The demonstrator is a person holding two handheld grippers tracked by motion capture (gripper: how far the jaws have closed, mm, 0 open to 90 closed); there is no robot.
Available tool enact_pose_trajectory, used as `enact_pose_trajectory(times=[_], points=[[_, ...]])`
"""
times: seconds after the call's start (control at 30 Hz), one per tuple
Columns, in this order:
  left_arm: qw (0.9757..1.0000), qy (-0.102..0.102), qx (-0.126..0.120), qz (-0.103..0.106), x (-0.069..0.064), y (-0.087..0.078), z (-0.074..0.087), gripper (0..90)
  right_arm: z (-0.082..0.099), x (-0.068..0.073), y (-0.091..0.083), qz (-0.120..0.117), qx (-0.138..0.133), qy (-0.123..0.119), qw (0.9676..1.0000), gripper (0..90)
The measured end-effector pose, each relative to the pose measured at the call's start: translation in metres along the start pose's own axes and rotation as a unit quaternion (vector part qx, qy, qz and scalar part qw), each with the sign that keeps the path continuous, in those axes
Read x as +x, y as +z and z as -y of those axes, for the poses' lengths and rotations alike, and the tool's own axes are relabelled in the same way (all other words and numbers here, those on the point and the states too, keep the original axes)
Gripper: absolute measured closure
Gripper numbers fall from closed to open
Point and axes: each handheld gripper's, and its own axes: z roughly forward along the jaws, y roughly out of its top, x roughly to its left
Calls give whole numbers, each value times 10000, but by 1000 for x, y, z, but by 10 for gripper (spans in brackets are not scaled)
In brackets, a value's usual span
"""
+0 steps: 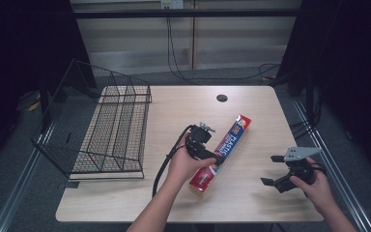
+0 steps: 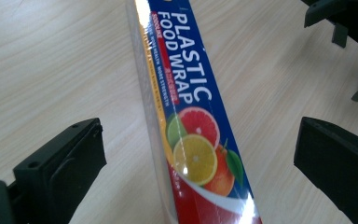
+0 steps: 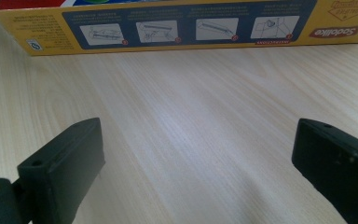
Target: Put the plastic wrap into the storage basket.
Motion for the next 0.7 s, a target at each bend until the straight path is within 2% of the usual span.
enact_pose_trajectory(times=[0.13,0.23,0.33,0.57,0.6,0.7], points=[[10000,-82,10,-12,-1,7,-3,18,0,0,0,8,3,-12,10000,22],[10000,-36,43,-72,-2,10,-6,35,0,0,0,7,0,-2,10000,22],[9999,-82,85,-84,-2,15,-8,53,0,0,0,16,3,3,10000,22],[9997,34,206,-159,-4,22,-14,92,1,-2,-1,48,-3,32,10000,22],[9996,-16,209,-165,-5,24,-15,93,1,-2,-1,47,-5,28,10000,22],[9993,9,315,-203,-6,28,-17,104,0,-1,-1,62,-13,11,10000,22]])
